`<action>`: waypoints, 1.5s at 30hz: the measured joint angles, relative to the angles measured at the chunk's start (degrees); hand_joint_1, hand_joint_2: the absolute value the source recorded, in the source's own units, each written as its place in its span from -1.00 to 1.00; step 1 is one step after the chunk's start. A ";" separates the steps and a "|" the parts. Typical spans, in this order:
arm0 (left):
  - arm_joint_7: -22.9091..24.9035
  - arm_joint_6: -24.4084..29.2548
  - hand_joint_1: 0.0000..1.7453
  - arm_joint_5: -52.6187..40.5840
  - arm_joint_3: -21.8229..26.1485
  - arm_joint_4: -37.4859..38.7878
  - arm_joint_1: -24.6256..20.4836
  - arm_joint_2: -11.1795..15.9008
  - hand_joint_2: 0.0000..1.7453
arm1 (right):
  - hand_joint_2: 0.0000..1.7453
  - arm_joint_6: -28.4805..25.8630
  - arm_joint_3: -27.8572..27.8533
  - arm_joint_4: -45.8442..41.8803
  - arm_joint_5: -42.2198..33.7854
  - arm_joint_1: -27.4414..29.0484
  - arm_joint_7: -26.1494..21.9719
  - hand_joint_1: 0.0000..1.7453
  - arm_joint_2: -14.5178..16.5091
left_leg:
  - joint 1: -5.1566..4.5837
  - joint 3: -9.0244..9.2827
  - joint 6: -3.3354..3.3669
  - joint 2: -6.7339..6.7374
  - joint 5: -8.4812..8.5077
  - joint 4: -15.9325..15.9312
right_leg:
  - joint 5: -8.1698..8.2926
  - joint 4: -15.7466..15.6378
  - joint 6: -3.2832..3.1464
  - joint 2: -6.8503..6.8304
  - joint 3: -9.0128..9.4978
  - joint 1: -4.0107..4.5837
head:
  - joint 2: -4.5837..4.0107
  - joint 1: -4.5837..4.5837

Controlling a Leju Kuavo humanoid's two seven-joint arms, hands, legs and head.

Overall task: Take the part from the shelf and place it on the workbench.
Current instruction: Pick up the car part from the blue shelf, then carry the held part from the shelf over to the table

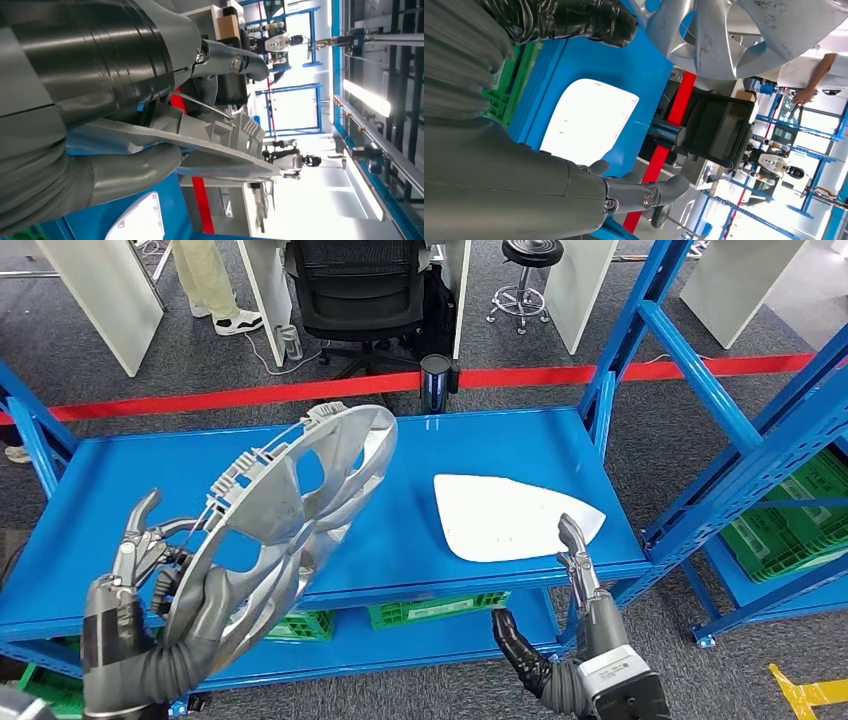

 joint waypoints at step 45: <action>-3.08 5.12 1.00 -2.72 -3.45 -2.69 1.05 2.17 1.00 | 1.00 -1.69 0.66 0.02 -0.85 0.37 -0.05 -1.00 -1.26 | 0.15 -2.26 -1.24 0.17 -0.91 1.80 | 2.89 -0.13 -1.55 -0.18 -1.78 -0.52 | 0.00 0.45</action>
